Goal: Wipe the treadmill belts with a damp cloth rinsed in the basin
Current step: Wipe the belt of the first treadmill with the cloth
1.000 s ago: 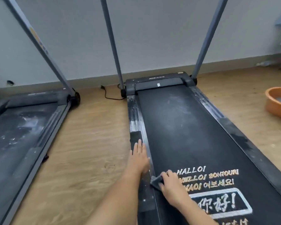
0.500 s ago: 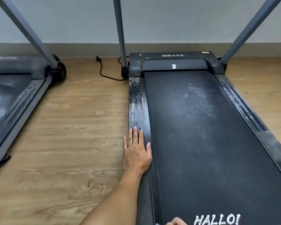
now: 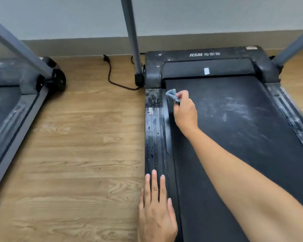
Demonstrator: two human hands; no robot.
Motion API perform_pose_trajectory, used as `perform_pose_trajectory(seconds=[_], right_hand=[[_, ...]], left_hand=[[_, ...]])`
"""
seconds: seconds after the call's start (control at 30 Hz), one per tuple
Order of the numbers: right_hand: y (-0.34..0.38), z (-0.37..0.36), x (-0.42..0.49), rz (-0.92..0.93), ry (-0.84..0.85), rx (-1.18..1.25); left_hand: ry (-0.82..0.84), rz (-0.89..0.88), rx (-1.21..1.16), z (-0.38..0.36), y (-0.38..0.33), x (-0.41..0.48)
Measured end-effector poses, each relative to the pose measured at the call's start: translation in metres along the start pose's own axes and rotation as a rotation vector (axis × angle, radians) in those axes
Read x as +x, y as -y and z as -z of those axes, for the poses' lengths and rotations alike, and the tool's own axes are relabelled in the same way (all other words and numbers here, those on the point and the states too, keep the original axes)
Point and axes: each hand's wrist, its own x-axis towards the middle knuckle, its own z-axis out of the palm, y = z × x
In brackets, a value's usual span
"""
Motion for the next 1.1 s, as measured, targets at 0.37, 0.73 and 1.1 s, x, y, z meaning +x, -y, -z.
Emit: perform_pose_trajectory(seconds=[0.37,0.73,1.1], right_hand=[[-0.024,-0.055,0.075,0.334,0.412,-0.632],[-0.052,0.055,-0.153,0.591,0.673,-0.531],[-0.057,0.083,-0.338,0.461,0.533,-0.580]], left_hand=[[0.077,0.066,-0.028,0.002,-0.002,0.005],[0.082,0.033,-0.037,0.006,-0.001,-0.003],[0.034,-0.001,-0.109,-0.006,0.010,-0.004]])
